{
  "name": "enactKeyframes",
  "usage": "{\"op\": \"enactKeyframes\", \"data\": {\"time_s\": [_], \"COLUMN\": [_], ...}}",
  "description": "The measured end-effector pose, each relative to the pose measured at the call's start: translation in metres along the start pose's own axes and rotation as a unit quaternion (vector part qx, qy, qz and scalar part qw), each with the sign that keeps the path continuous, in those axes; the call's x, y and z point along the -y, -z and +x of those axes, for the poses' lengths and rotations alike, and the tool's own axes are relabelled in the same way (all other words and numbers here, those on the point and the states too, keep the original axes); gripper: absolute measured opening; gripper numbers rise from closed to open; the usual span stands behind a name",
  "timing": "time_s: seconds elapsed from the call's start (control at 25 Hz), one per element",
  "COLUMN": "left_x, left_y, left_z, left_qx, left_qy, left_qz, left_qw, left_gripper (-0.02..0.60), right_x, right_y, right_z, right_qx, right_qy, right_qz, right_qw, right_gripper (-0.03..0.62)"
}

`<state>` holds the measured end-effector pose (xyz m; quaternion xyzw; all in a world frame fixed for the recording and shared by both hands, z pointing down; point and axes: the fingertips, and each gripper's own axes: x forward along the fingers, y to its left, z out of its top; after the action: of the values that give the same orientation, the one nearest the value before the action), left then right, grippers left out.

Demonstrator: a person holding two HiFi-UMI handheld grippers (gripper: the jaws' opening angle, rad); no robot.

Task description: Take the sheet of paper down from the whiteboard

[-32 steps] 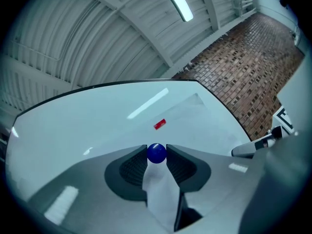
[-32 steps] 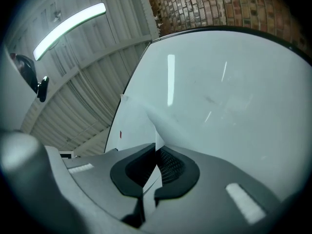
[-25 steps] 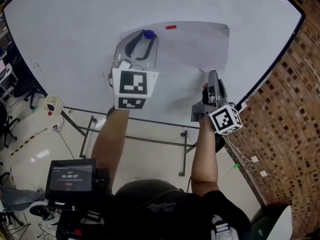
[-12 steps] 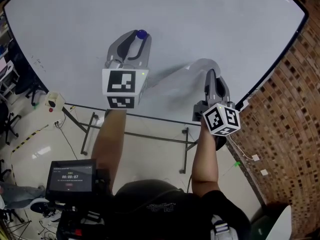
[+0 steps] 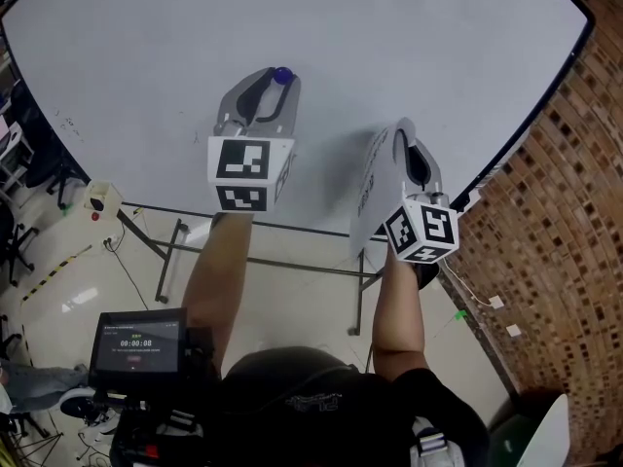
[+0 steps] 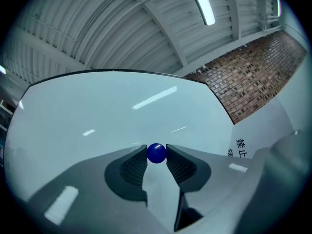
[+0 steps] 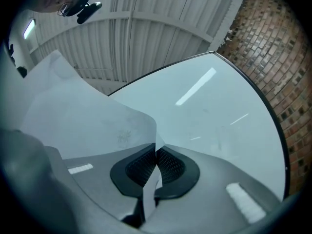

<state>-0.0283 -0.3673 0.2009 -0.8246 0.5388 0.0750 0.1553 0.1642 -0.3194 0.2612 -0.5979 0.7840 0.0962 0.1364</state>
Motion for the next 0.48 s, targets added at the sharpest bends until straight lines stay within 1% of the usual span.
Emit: {"op": "enactKeyframes", "data": {"time_s": [0.48], "left_x": [0.004], "left_y": [0.013], "left_z": [-0.001], "left_qx": [-0.013], "left_qy": [0.001], "left_qz": [-0.009], "left_qw": [0.9999], "left_gripper": [0.123], "right_x": [-0.011], "right_y": [0.007], "right_z": [0.006], "right_qx": [-0.034], "right_qy": [-0.009], "right_qz": [-0.026], "right_qw": [0.999], "right_gripper": [0.014]}}
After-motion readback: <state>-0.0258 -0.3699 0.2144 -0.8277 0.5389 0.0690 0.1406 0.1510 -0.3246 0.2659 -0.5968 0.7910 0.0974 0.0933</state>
